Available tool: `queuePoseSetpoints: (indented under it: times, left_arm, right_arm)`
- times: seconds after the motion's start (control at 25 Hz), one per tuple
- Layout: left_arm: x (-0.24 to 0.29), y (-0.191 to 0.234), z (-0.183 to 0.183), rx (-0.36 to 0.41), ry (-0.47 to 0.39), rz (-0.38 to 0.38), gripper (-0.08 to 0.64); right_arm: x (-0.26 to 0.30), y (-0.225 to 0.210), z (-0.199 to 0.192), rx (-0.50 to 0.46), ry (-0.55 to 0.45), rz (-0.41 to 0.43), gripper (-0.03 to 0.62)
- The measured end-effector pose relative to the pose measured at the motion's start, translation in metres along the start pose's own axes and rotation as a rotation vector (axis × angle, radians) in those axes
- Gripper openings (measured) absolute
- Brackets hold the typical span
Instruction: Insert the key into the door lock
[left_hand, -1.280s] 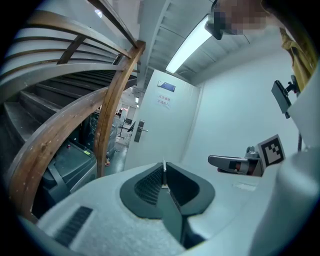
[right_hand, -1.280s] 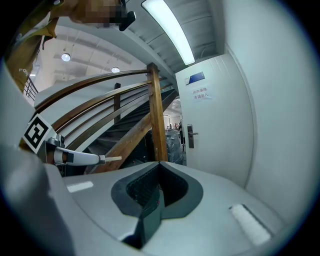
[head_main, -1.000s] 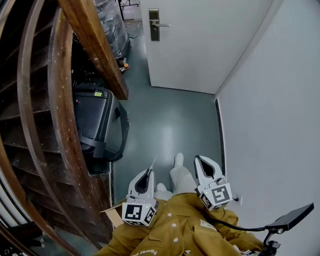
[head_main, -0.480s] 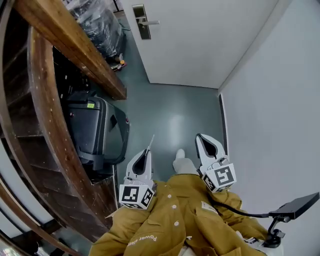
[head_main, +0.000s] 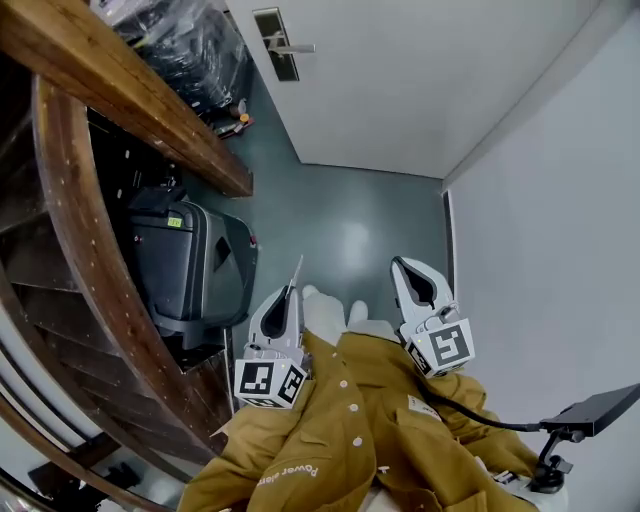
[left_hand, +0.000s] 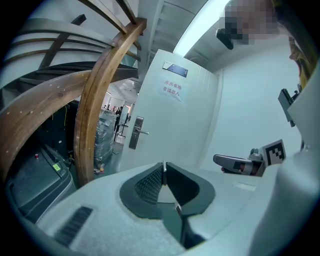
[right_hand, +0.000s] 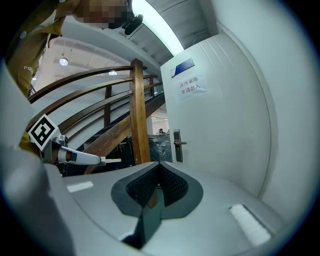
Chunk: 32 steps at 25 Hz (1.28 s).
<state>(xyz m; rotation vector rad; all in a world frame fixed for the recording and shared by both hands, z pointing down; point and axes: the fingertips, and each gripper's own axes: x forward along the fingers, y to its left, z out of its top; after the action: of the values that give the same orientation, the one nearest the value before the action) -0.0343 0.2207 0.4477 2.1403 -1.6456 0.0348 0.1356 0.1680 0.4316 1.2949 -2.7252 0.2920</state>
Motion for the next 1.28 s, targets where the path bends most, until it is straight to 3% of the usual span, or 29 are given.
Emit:
queuePoseSetpoints:
  times: [0.28,0.52,0.84,1.04,1.16,1.28]
  left_arm:
    - [0.063,0.033,0.025,-0.016,-0.011,-0.017,0.026]
    - [0.137,0.090,0.049,-0.030,0.005,-0.044,0.026]
    - [0.234,0.171,0.108,-0.048,0.022,-0.098,0.026]
    - [0.276,0.196,0.124,-0.081,0.042,-0.134,0.026]
    - [0.297,0.201,0.128,-0.117,0.054,-0.153,0.026]
    - [0.307,0.207,0.128,-0.164,0.056,-0.160,0.026]
  right_arm:
    - [0.061,-0.029,0.010,-0.008,0.005,-0.019,0.005]
    - [0.146,-0.055,0.008,-0.010,0.031,-0.050,0.005]
    - [0.275,-0.086,0.039,-0.030,0.035,-0.097,0.005]
    - [0.324,-0.091,0.062,-0.095,0.037,-0.106,0.006]
    - [0.348,-0.095,0.080,-0.139,0.022,-0.090,0.006]
    - [0.367,-0.088,0.089,-0.180,0.025,-0.011,0.006]
